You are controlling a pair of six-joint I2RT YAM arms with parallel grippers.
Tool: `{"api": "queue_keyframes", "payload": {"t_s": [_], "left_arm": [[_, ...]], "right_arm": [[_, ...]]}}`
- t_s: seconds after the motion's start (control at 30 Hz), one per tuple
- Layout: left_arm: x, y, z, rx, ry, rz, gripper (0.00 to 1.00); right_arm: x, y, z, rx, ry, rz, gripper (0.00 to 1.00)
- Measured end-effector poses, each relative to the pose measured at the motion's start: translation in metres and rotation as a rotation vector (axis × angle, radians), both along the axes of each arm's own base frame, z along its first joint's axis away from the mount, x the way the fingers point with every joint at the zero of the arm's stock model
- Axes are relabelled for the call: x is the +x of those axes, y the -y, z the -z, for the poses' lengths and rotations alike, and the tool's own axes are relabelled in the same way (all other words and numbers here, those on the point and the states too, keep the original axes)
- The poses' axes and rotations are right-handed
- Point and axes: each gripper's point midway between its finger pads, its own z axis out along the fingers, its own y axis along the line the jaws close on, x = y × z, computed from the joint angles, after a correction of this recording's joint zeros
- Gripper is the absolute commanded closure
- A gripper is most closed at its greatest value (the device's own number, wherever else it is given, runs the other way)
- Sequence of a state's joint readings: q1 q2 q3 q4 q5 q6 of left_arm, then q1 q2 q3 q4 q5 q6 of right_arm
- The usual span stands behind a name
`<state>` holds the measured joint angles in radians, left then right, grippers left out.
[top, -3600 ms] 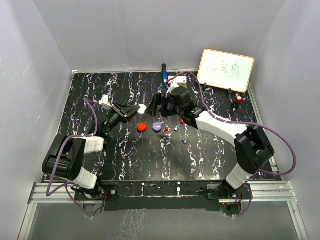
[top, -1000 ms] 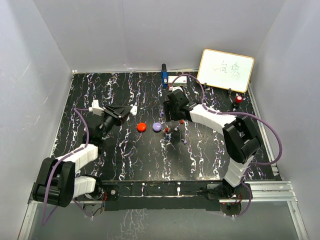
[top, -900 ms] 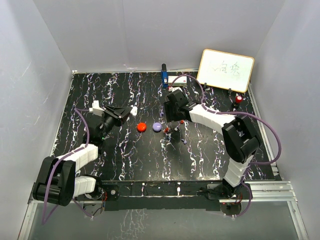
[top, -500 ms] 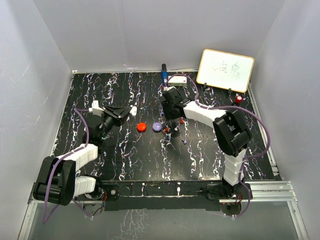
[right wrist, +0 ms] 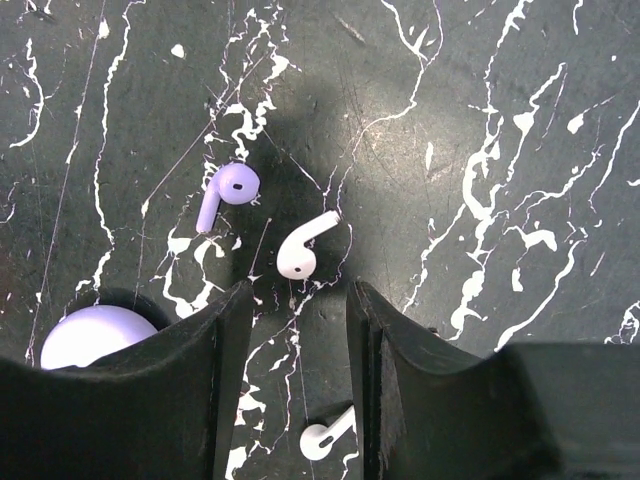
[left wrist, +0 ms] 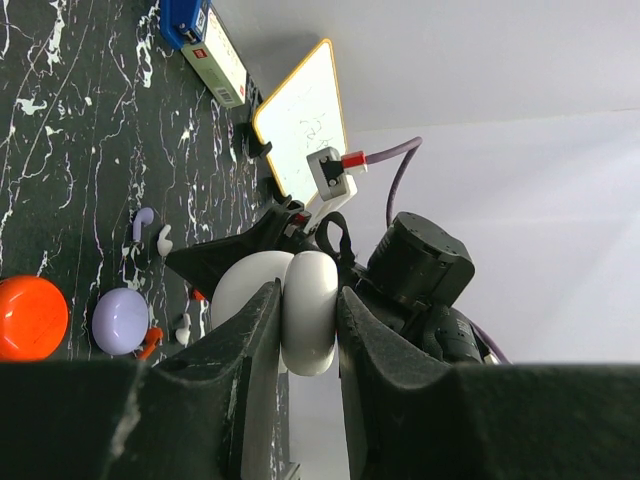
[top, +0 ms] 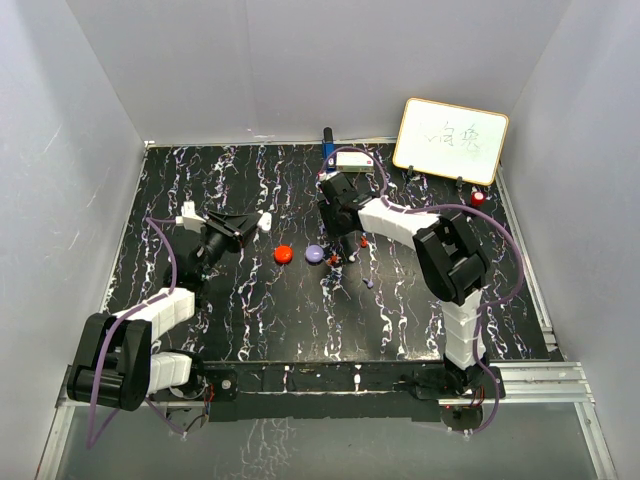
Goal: Insert the wireless bluetooth earbuds into the charging case
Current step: Pick up the earbud from the center of the board.
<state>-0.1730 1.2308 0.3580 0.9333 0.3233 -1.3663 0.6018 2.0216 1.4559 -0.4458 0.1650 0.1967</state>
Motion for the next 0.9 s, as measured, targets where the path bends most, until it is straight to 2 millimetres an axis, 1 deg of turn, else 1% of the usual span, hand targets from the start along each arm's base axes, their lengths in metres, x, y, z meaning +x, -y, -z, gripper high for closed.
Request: {"api": "queue_keyframes", "payload": {"t_s": [0.13, 0.33, 0.5, 0.63, 0.9], "left_arm": [[0.0, 0.0, 0.001, -0.003, -0.004, 0.0, 1.0], [-0.003, -0.002, 0.009, -0.002, -0.028, -0.003, 1.0], [-0.002, -0.003, 0.009, -0.002, -0.028, -0.007, 1.0], [-0.002, -0.004, 0.009, -0.005, -0.03, -0.008, 1.0], [-0.004, -0.005, 0.014, -0.011, -0.046, -0.014, 1.0]], "right_arm": [[0.004, -0.002, 0.001, -0.004, 0.004, -0.009, 0.63], [0.002, -0.003, 0.015, -0.013, -0.024, -0.016, 0.66], [0.004, -0.004, 0.013, -0.004, -0.023, -0.02, 0.67], [0.004, -0.004, 0.016, 0.001, -0.031, -0.023, 0.68], [0.006, -0.007, 0.016, 0.011, -0.034, -0.03, 0.71]]}}
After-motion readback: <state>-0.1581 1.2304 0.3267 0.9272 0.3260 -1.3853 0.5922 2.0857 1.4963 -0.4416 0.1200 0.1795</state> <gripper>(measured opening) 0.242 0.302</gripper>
